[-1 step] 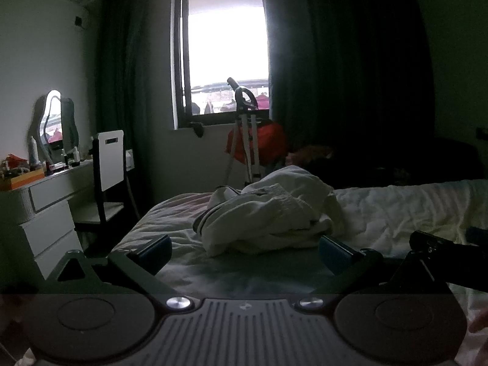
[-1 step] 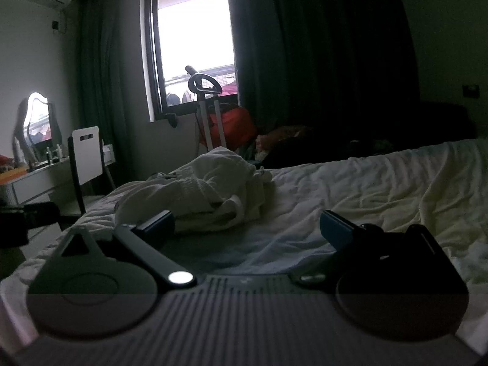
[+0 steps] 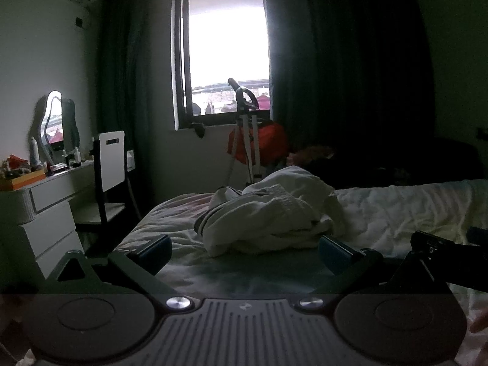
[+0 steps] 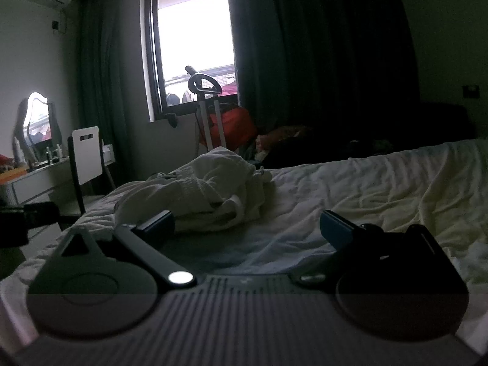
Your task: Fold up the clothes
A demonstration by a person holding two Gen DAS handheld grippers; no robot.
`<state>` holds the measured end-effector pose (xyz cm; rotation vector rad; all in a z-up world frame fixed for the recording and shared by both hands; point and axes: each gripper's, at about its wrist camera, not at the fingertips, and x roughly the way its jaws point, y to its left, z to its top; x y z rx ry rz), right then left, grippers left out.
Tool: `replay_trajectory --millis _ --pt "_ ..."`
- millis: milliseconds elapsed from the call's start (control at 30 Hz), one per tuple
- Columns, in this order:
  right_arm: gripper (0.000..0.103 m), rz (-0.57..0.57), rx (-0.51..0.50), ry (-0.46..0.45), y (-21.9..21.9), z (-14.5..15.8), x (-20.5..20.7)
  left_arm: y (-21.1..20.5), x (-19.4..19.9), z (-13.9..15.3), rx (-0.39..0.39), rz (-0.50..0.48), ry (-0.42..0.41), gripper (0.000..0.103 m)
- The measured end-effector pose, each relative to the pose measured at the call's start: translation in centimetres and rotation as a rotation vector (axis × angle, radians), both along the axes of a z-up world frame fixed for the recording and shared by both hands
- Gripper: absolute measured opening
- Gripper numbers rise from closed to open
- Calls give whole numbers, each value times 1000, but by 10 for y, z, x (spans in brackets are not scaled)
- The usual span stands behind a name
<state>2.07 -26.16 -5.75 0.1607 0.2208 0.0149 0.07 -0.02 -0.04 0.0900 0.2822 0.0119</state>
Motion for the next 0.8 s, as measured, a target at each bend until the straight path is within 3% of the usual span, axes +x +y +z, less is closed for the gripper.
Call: replay_trajectory --millis 800 --pt "103 2 -15 -6 1 -3 0 -5 3 -2 37 26 0 103"
